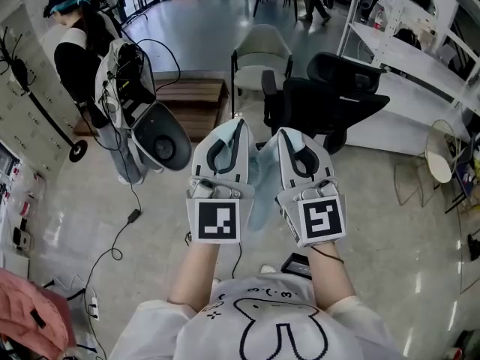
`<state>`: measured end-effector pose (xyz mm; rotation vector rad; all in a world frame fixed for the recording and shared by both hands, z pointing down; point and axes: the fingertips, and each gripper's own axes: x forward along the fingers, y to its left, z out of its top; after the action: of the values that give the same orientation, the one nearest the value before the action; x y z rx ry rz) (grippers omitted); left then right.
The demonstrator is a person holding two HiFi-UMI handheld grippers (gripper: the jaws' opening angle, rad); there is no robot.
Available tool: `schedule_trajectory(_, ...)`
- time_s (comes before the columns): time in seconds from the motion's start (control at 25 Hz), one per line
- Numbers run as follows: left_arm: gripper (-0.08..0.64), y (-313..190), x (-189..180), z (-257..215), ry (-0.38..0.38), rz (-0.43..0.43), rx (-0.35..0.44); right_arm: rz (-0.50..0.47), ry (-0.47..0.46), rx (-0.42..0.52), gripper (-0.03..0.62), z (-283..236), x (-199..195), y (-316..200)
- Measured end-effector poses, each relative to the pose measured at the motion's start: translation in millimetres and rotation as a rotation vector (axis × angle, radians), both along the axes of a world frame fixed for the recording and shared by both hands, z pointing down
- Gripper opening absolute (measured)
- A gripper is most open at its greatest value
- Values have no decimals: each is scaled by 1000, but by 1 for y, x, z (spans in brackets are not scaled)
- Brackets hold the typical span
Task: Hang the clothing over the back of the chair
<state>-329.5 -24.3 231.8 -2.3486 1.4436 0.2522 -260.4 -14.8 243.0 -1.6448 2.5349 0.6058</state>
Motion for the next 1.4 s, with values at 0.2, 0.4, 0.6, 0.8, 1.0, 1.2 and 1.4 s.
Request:
schedule_trajectory(0.2, 29, -36, 54, 4, -34, -75, 4, -85, 31, 4, 18, 1, 57, -38)
schedule_trajectory(0.4, 29, -45, 83, 3, -56, -139, -2, -174, 79, -29, 18, 3, 77, -49)
schedule_trajectory(0.6, 29, -55, 96, 0, -78, -172, -6, -225, 105, -18, 18, -2, 86, -62)
schedule_trajectory(0.8, 29, -69, 102, -4, -92, -191, -6, -232, 122, 4, 18, -8, 98, -79)
schedule_trajectory(1.0, 29, -87, 98, -8, -85, -196, 7, -218, 135, 17, 18, -12, 104, -97)
schedule_trajectory(1.2, 29, -123, 98, -13, -95, -201, 21, -218, 136, 23, 18, -15, 111, -132)
schedule_trajectory(1.4, 29, -180, 111, -11, -107, -201, 45, -215, 164, 37, 18, -13, 132, -191)
